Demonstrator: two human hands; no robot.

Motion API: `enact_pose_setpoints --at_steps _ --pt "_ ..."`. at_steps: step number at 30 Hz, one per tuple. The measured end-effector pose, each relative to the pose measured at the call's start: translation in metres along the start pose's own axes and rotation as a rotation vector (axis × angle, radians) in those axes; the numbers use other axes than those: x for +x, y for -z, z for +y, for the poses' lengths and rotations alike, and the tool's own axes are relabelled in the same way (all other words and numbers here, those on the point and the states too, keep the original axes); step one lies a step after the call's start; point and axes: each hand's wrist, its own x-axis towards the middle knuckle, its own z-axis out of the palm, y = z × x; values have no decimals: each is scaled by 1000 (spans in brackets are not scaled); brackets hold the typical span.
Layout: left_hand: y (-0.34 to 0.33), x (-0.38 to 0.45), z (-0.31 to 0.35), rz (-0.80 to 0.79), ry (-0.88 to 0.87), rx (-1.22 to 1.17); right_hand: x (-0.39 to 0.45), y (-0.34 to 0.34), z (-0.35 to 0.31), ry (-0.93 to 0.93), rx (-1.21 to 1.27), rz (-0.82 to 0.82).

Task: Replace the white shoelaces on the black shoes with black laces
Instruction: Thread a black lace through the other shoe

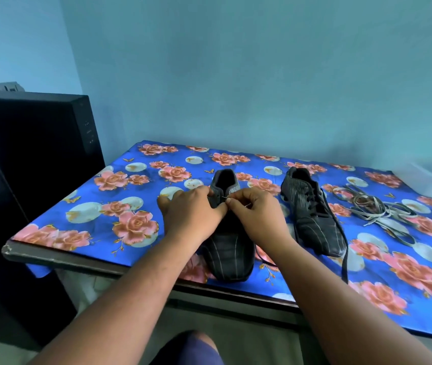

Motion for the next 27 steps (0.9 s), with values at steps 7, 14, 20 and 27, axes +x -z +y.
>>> enact_pose_setpoints --at_steps 7,14,20,27 --pt "0 2 -13 -23 29 -183 -2 0 6 -42 -30 -15" --pt "-8 -8 -12 128 -39 -198 0 -2 3 31 -107 -4" --pt "-10 -11 -9 198 -105 -84 11 -5 -5 28 -301 -128" --pt "-17 -10 -17 250 -116 -89 21 -6 -16 98 -560 -179"
